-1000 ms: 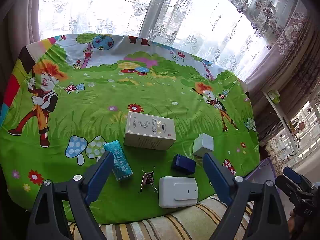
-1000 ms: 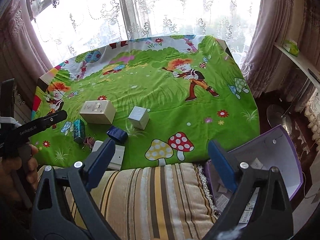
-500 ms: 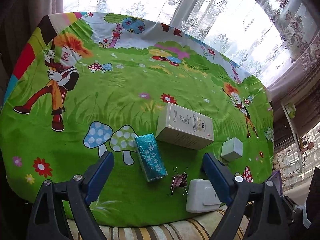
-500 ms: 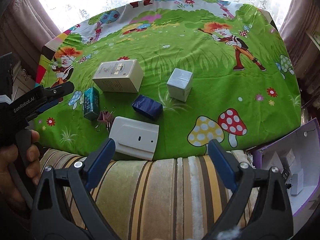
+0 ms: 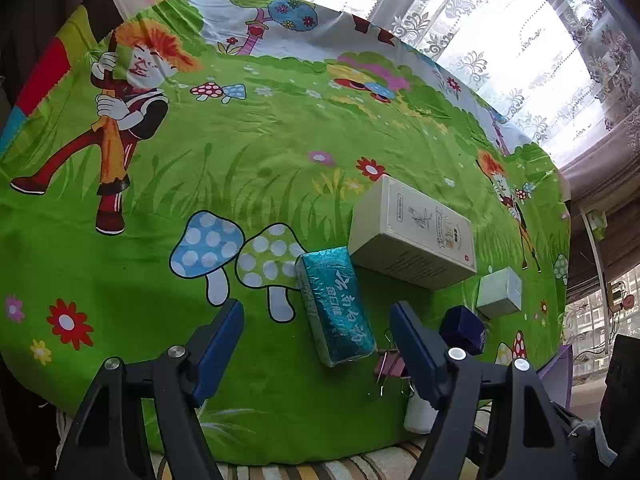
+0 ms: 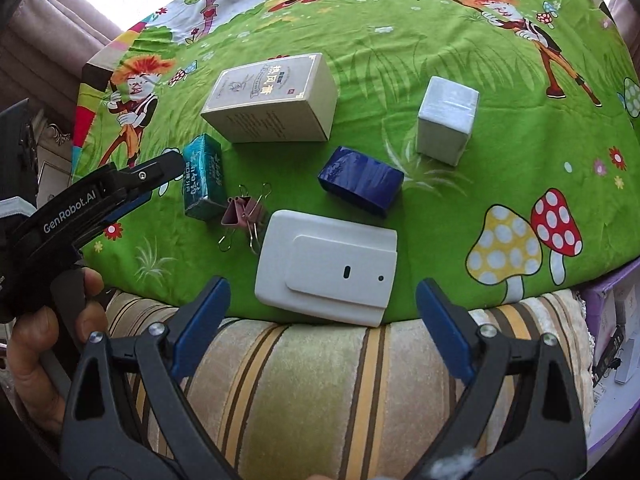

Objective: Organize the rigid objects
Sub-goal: 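Grasp the teal pack with the left gripper while the right grasps the white plug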

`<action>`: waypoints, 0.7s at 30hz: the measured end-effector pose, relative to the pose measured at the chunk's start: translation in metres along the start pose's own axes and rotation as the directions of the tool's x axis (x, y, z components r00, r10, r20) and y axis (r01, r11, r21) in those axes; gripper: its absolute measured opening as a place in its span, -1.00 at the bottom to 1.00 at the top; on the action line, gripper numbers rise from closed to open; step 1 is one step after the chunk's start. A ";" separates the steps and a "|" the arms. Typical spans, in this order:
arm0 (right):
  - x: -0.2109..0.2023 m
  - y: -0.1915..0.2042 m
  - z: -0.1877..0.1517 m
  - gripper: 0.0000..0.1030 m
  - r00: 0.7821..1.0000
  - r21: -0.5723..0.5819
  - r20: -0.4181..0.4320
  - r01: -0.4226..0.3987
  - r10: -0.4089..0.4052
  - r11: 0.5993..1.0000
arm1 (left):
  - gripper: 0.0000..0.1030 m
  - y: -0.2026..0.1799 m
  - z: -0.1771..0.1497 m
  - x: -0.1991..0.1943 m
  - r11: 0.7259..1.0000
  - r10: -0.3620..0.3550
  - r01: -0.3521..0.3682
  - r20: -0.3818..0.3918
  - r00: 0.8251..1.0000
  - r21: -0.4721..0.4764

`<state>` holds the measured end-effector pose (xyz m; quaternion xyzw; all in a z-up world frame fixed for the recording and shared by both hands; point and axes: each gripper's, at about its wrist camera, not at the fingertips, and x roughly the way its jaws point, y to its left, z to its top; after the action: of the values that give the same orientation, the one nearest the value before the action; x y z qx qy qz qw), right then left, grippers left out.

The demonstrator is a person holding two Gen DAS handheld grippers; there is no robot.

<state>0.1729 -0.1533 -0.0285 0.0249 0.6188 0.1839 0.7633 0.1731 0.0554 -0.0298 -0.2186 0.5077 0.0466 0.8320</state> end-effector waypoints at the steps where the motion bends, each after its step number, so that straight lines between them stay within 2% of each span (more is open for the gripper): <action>1: 0.002 0.001 0.000 0.85 1.000 0.000 -0.005 -0.003 0.003 1.000 | 0.46 0.000 0.000 0.002 1.000 0.003 -0.003 -0.003 1.000 -0.001; 11: 0.018 0.008 0.005 0.85 0.999 0.011 -0.039 -0.032 0.033 0.999 | 0.46 0.001 0.003 0.019 1.000 0.031 -0.031 -0.030 0.999 -0.004; 19: 0.022 0.011 0.010 0.88 1.000 0.016 -0.023 -0.011 0.011 1.000 | 0.45 -0.007 0.004 0.031 0.999 0.048 -0.047 -0.048 0.998 0.015; 21: 0.024 0.012 0.012 0.89 1.000 0.014 -0.022 0.007 -0.007 1.000 | 0.39 -0.008 0.003 0.034 0.998 0.061 -0.060 -0.051 0.997 0.025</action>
<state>0.1849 -0.1325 -0.0449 0.0260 0.6286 0.1770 0.7569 0.1945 0.0442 -0.0551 -0.1944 0.5360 0.0601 0.8193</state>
